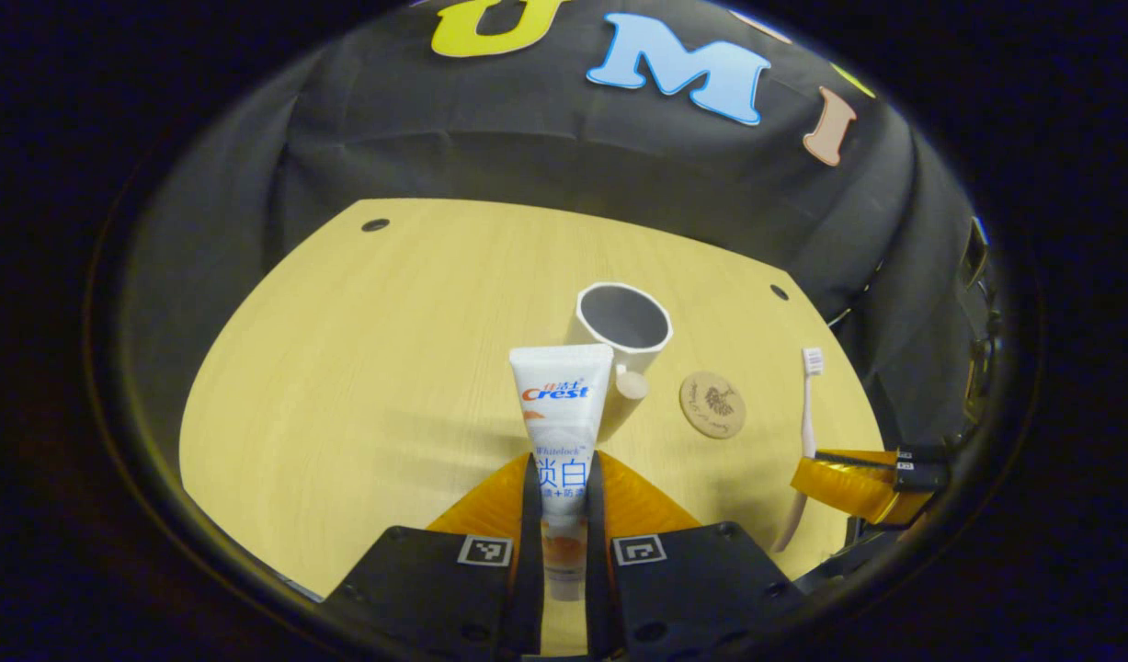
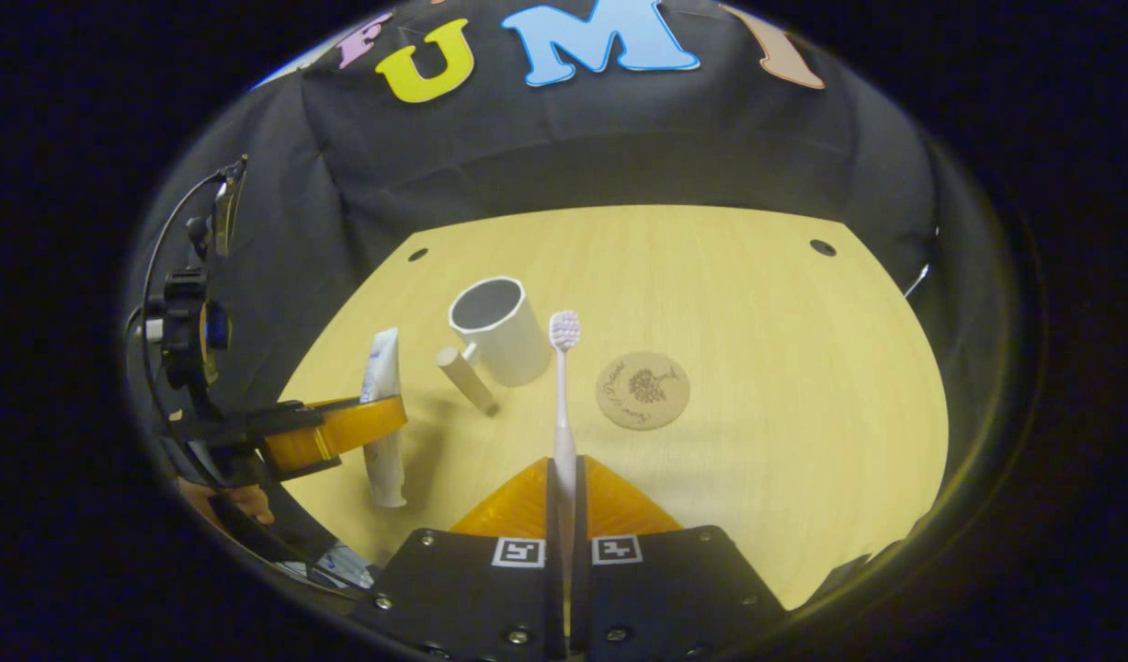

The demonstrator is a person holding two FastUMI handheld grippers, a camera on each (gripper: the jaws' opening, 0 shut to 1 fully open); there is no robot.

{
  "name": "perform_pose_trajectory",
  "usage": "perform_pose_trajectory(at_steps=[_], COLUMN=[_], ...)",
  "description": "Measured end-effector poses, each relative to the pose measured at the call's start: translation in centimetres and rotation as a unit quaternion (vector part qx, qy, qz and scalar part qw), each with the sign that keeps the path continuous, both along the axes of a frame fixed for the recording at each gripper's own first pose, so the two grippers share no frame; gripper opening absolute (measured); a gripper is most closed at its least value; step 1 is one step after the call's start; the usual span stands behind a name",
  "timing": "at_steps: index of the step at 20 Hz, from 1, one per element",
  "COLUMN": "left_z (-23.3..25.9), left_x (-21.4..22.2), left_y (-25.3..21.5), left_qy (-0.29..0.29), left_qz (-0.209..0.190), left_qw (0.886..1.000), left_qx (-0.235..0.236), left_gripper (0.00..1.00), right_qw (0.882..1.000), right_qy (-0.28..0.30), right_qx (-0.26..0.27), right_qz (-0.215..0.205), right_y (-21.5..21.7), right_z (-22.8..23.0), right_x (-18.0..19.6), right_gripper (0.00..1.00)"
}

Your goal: Put the toothbrush and toothpaste on the desktop into the cup, then pick up the cup and place it on the coaster on the desktop.

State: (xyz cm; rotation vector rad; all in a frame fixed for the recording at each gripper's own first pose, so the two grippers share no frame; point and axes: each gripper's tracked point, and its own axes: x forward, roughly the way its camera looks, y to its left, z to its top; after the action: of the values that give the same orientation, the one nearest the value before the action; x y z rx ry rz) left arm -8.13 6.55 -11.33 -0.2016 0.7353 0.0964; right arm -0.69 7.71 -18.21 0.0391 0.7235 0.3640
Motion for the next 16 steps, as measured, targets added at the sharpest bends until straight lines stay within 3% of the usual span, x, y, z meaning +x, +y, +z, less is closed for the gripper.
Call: perform_pose_trajectory(at_steps=[7, 8, 9, 16], left_z=[6.6, 7.4, 8.3, 12.9], left_x=[3.9, 4.3, 4.9, 8.6], left_y=[1.3, 1.5, 1.4, 0.9], left_qy=[-0.110, -0.123, -0.137, -0.221], left_qz=[0.005, 0.004, 0.004, -0.007], left_qw=[0.993, 0.992, 0.990, 0.975], left_qx=[0.030, 0.032, 0.033, 0.035], left_gripper=[0.25, 0.24, 0.25, 0.25], right_qw=[0.997, 0.997, 0.996, 0.991], right_qy=[-0.071, -0.079, -0.088, -0.131], right_qx=[0.020, 0.021, 0.023, 0.026], right_qz=[0.013, 0.015, 0.016, 0.018], right_y=[0.8, 0.9, 1.0, 1.7], right_z=[3.7, 4.1, 4.5, 6.3], right_x=[1.6, 1.9, 2.0, 3.2], right_gripper=[0.04, 0.07, 0.04, 0.04])
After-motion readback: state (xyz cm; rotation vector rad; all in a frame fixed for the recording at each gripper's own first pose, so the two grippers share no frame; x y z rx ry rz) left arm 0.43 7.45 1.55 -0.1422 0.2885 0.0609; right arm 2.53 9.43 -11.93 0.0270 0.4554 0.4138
